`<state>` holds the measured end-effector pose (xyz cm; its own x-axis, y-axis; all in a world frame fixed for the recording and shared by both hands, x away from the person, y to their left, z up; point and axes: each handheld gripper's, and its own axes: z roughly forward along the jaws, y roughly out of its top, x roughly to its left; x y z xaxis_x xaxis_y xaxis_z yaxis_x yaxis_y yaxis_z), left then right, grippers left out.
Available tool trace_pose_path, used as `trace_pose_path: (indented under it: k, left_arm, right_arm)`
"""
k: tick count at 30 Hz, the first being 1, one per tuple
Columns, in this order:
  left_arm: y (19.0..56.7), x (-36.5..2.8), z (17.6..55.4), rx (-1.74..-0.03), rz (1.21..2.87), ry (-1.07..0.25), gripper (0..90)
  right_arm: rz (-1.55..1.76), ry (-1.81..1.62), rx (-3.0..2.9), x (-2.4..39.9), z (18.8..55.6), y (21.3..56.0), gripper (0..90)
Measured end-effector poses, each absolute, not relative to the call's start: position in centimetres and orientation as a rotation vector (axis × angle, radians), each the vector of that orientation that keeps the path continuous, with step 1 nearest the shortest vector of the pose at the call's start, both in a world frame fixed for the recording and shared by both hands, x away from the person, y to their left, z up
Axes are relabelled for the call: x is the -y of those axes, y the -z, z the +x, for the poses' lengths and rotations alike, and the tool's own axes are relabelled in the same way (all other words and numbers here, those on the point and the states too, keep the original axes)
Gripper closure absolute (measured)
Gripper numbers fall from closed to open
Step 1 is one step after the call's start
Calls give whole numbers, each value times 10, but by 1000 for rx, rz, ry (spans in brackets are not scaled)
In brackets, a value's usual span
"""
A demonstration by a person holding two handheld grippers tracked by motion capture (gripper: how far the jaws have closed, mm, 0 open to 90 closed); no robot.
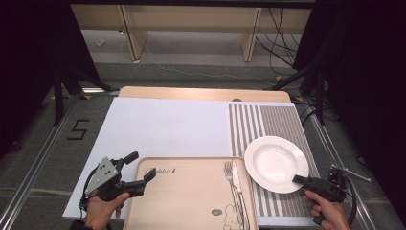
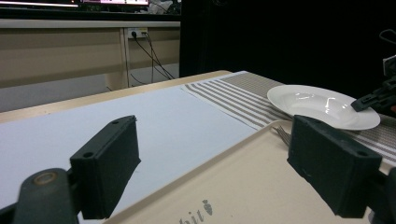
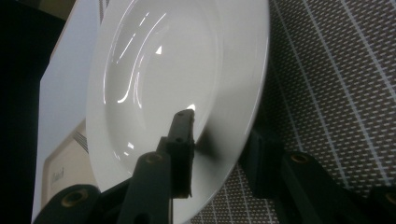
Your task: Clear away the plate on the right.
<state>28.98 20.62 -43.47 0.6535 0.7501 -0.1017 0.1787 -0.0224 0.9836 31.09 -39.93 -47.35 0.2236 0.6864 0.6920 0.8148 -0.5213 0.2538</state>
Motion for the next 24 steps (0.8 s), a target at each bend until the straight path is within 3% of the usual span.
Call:
trace_pose_path:
  k: [24]
  left_arm:
    - [435, -206, 290, -794, 1561, -539, 160]
  right_arm:
    - [-2289, 1393, 1222, 404, 305, 475, 816]
